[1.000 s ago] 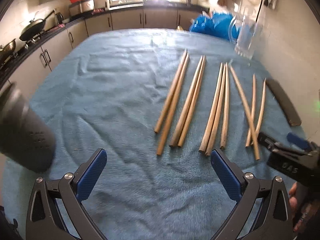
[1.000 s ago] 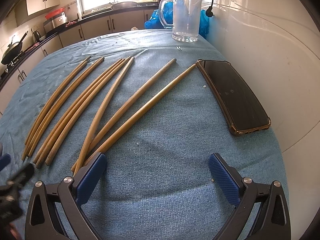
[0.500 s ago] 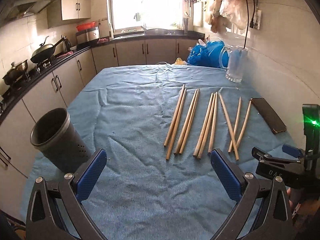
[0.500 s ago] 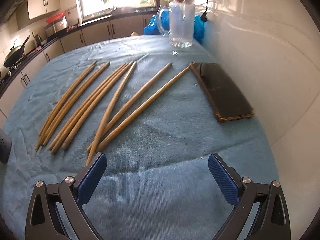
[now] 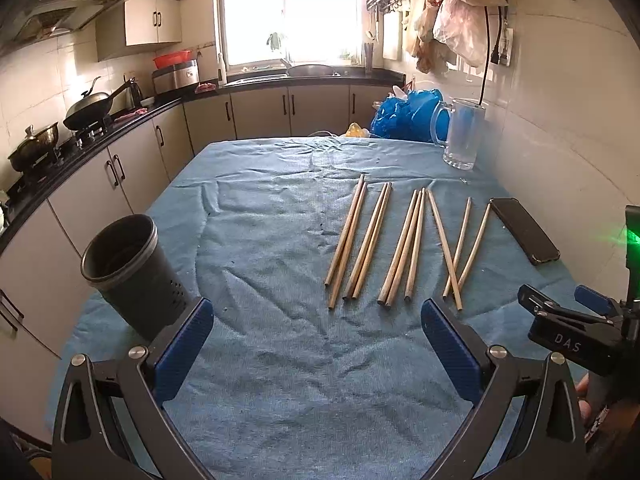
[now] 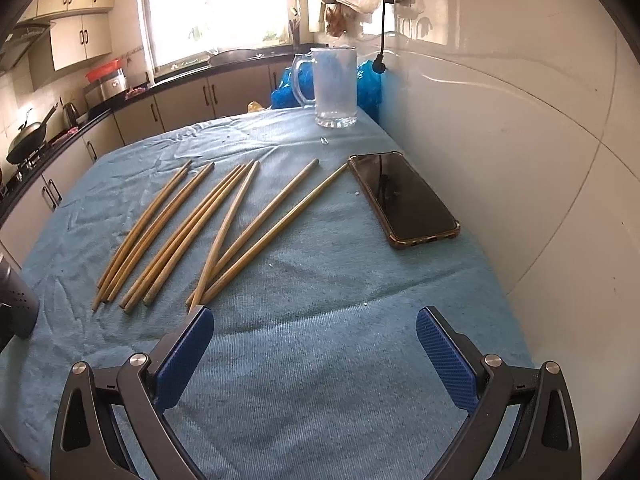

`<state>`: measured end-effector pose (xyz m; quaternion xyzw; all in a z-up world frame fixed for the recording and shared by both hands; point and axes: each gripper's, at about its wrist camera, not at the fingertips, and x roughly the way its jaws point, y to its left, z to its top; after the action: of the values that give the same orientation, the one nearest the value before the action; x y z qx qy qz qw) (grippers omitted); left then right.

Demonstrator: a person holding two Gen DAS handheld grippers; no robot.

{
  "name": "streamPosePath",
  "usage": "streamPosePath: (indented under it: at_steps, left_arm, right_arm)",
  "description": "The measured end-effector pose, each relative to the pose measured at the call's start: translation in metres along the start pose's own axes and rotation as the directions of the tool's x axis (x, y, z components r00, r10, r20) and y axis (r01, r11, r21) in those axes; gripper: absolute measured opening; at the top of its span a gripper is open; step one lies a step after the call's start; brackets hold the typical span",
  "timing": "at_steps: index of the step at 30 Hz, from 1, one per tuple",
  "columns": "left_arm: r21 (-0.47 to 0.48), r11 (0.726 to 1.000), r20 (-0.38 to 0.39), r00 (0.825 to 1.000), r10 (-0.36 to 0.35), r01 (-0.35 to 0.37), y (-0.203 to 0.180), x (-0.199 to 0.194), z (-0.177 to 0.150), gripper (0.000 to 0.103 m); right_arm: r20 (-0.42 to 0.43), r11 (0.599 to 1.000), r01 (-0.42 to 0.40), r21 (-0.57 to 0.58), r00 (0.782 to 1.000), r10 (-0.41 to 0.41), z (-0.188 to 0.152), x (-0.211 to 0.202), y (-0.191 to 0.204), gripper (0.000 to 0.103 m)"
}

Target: Organize utensils

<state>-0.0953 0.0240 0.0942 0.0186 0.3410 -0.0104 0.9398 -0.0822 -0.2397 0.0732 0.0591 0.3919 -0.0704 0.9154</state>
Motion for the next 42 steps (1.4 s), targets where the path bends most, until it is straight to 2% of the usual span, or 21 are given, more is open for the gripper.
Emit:
streamPosePath:
  at_steps: [6, 11, 14, 16, 18, 20, 22, 25, 30, 32, 35, 37, 39, 42]
  left_arm:
    - [-0.001, 1.0, -0.007, 1.0, -0.007, 0.007, 0.008, 0.01, 0.022, 0.103]
    - [-0.012, 0.998, -0.086, 0.994, -0.063, 0.063, 0.004, 0.049, 0.052, 0.103]
    - [-0.015, 0.998, -0.147, 0.987, -0.07, 0.069, -0.001, 0.082, 0.07, 0.101]
    - [-0.023, 0.997, -0.184, 0.98, -0.079, 0.076, -0.004, 0.103, 0.08, 0.091]
    - [-0.038, 0.993, -0.226, 0.968, -0.113, 0.107, -0.007, 0.125, 0.089, 0.073]
    - [-0.077, 0.988, -0.265, 0.952, -0.151, 0.135, -0.006, 0.149, 0.095, 0.067]
    - [-0.097, 0.987, -0.282, 0.948, -0.149, 0.127, -0.004, 0.167, 0.098, 0.067]
    - [-0.092, 0.99, -0.305, 0.944, -0.128, 0.105, -0.002, 0.194, 0.099, 0.064]
    - [-0.072, 0.991, -0.375, 0.918, -0.131, 0.112, -0.005, 0.231, 0.091, 0.033]
    - [-0.075, 0.99, -0.352, 0.926, -0.138, 0.119, -0.005, 0.231, 0.091, 0.029]
    - [-0.044, 0.991, -0.365, 0.921, -0.134, 0.127, -0.007, 0.234, 0.09, 0.008]
    - [-0.01, 0.992, -0.347, 0.93, -0.118, 0.122, -0.01, 0.232, 0.088, 0.005]
    - [0.012, 0.992, -0.34, 0.934, -0.113, 0.124, -0.012, 0.23, 0.086, 0.005]
    - [-0.026, 0.983, -0.343, 0.922, -0.18, 0.182, -0.01, 0.222, 0.084, 0.005]
  right_arm:
    - [0.001, 1.0, -0.004, 0.006, 1.0, 0.004, 0.006, -0.001, -0.01, 0.102]
    - [-0.009, 1.0, -0.023, 0.015, 1.0, 0.024, 0.023, 0.01, -0.019, 0.102]
    - [-0.021, 0.998, -0.053, 0.019, 0.998, 0.053, 0.034, 0.023, -0.022, 0.096]
    - [-0.034, 0.997, -0.071, 0.022, 0.997, 0.072, 0.04, 0.033, -0.022, 0.088]
    - [-0.05, 0.994, -0.104, 0.029, 0.993, 0.105, 0.048, 0.046, -0.022, 0.082]
    - [-0.074, 0.99, -0.134, 0.042, 0.988, 0.137, 0.056, 0.061, -0.021, 0.076]
    - [-0.096, 0.987, -0.152, 0.053, 0.983, 0.157, 0.062, 0.074, -0.02, 0.069]
    - [-0.127, 0.985, -0.161, 0.062, 0.978, 0.168, 0.068, 0.095, -0.018, 0.065]
    - [-0.164, 0.985, -0.166, 0.042, 0.972, 0.17, 0.076, 0.119, -0.009, 0.059]
    - [-0.178, 0.987, -0.161, 0.026, 0.97, 0.163, 0.078, 0.127, -0.003, 0.058]
    - [-0.178, 0.991, -0.131, -0.013, 0.976, 0.127, 0.08, 0.133, 0.005, 0.055]
    - [-0.182, 0.993, -0.113, -0.035, 0.978, 0.105, 0.082, 0.135, 0.008, 0.05]
    - [-0.183, 0.994, -0.098, -0.053, 0.979, 0.086, 0.084, 0.137, 0.011, 0.049]
    - [-0.183, 0.994, -0.079, -0.07, 0.981, 0.065, 0.085, 0.139, 0.013, 0.048]
